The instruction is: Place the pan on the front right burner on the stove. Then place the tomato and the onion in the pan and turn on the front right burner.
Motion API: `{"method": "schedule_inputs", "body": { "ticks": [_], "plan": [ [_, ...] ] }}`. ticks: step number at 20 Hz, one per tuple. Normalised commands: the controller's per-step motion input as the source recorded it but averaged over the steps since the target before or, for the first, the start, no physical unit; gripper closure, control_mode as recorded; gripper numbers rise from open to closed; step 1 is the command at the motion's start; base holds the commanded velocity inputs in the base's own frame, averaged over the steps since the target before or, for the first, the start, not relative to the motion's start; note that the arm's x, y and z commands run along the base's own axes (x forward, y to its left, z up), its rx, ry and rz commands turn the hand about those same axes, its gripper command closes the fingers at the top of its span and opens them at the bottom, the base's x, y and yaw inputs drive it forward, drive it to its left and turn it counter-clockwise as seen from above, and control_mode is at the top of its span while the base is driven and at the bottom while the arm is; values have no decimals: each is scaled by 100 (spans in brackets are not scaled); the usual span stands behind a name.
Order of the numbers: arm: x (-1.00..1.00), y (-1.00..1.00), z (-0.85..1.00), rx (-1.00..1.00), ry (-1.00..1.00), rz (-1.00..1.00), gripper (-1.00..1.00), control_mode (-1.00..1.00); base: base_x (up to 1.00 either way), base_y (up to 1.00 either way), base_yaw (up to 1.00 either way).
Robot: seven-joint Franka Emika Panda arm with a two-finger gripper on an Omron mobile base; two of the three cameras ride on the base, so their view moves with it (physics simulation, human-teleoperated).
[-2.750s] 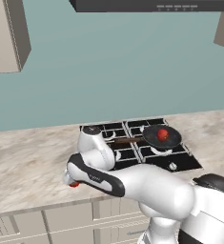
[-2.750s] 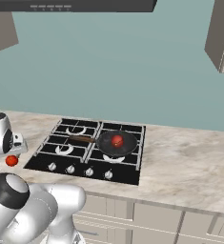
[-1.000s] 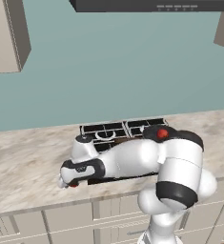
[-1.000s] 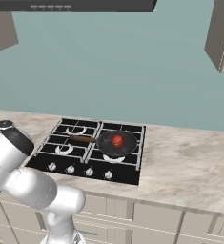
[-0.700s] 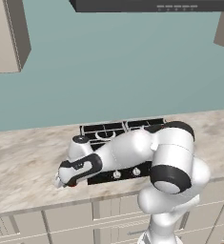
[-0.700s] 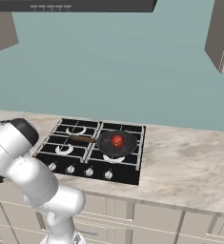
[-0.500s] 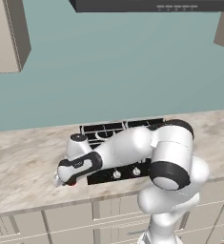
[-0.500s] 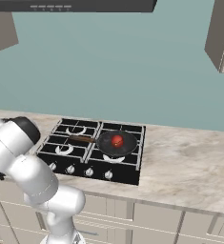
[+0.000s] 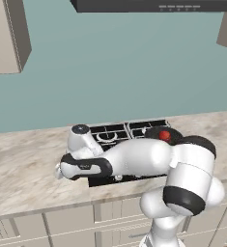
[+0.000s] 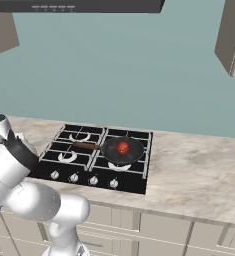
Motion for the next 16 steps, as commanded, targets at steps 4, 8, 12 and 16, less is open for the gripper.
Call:
{"method": "schedule_inputs", "body": {
  "ticks": [4,8,12,16],
  "plan": [
    [0,-34,59,0,-5,-4,100,-100,0,0,0],
    [0,-43,49,0,-3,-5,100,-100,0,0,0],
    [0,-56,34,0,0,-4,100,-100,0,0,0],
    [4,-62,22,0,0,-3,100,-100,0,0,0]
  ]
}}
